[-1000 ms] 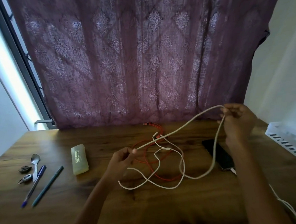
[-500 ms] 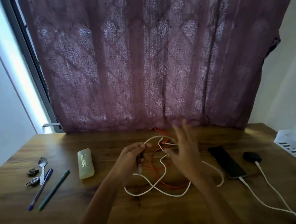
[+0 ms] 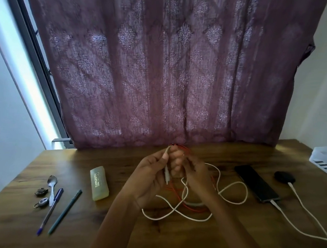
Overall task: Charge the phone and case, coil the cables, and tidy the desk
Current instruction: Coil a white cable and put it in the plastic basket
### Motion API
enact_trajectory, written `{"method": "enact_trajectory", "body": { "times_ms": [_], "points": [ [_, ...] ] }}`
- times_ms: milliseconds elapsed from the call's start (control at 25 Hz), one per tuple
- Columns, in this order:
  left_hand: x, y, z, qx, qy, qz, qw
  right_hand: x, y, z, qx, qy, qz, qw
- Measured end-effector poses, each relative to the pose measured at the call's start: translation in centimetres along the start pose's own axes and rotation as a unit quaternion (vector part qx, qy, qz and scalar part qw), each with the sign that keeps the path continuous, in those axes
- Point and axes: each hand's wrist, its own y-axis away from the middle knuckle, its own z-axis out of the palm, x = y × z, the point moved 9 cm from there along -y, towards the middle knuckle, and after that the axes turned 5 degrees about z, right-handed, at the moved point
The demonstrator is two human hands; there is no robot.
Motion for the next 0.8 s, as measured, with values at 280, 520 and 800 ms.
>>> {"method": "enact_trajectory", "body": {
  "times_ms": [280,520,800],
  "points": [
    [2.1,-1.8,-3.9,0.124,-0.15,0.151,0.969,2.6,4.5,3.1,-0.128,0.215,-0.001,0.968],
    [0.2,-1.0,-4.4,0.088,-0.503,0.201,0.836,-6.0,6.6,-0.4,0.05,0.414,-0.27,0.868],
    [-3.4,-0.1,0.5,-0.09,-0.253,0.018,0.963,-9.5,3.5,-4.8,0.037,0.228,-0.295,0.927]
  ]
}}
